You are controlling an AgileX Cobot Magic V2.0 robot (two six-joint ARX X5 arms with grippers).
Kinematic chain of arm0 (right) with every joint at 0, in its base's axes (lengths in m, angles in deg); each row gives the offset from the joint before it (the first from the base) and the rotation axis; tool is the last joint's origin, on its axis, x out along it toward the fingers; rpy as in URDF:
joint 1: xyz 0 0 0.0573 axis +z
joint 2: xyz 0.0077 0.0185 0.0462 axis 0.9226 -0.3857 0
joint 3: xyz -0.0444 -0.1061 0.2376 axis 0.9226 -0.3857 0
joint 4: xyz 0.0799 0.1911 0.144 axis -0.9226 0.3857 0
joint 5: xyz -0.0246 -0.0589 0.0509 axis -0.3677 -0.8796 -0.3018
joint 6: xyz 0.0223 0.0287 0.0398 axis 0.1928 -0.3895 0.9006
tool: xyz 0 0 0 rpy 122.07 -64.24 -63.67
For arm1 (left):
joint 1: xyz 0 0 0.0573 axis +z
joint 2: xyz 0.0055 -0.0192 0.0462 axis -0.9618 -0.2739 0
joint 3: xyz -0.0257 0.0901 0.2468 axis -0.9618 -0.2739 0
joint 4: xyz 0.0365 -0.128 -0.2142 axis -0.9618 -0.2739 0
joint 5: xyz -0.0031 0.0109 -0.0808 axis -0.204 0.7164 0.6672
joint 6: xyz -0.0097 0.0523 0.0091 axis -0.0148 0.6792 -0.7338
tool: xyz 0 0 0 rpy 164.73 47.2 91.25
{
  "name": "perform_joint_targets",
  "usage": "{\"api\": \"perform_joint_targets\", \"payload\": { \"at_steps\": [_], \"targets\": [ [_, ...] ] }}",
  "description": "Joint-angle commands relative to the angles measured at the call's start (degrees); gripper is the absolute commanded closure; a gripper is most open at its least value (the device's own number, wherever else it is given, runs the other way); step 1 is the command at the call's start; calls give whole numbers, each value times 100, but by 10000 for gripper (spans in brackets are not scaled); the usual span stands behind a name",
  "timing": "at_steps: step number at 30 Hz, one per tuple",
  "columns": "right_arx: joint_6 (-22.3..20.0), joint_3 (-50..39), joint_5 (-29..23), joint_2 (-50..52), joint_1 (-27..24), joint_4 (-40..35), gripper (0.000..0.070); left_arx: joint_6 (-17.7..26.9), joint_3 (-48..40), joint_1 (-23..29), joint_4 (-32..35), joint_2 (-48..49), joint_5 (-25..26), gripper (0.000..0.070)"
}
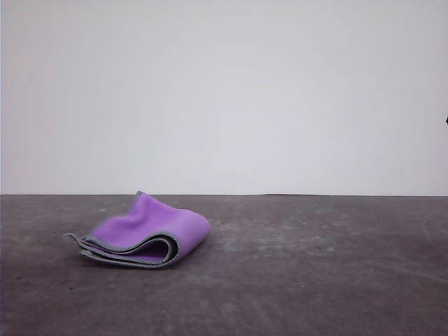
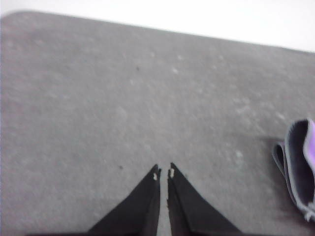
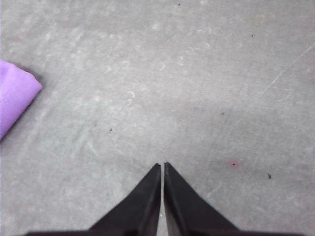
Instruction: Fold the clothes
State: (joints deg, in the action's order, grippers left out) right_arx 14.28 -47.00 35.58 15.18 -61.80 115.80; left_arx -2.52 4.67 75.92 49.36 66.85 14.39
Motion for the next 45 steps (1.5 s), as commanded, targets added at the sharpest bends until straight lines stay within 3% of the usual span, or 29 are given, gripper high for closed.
{"api": "perform_joint_targets", "payload": {
  "at_steps": [1,30,32,37,42,45],
  "targets": [
    [-2,50,4,-24,-4,-55,697,94,-72,16,-145,84,-41,685],
    [-2,50,4,-24,-1,-57,697,130,-74,-39,-139,196,-195,684],
    [-157,50,-32,58,67,-69,697,130,-74,-39,-139,196,-195,684],
    [-1140,-304,-115,841,55,-367,697,130,-74,-39,-139,196,-197,684],
    [-1195,-1509,-107,2365,-126,-1294,697,130,-74,-39,-139,196,-197,684],
    [-1193,-2178,-105,3231,-272,-1469,697,130,-74,-39,-139,196,-197,684]
  ]
}}
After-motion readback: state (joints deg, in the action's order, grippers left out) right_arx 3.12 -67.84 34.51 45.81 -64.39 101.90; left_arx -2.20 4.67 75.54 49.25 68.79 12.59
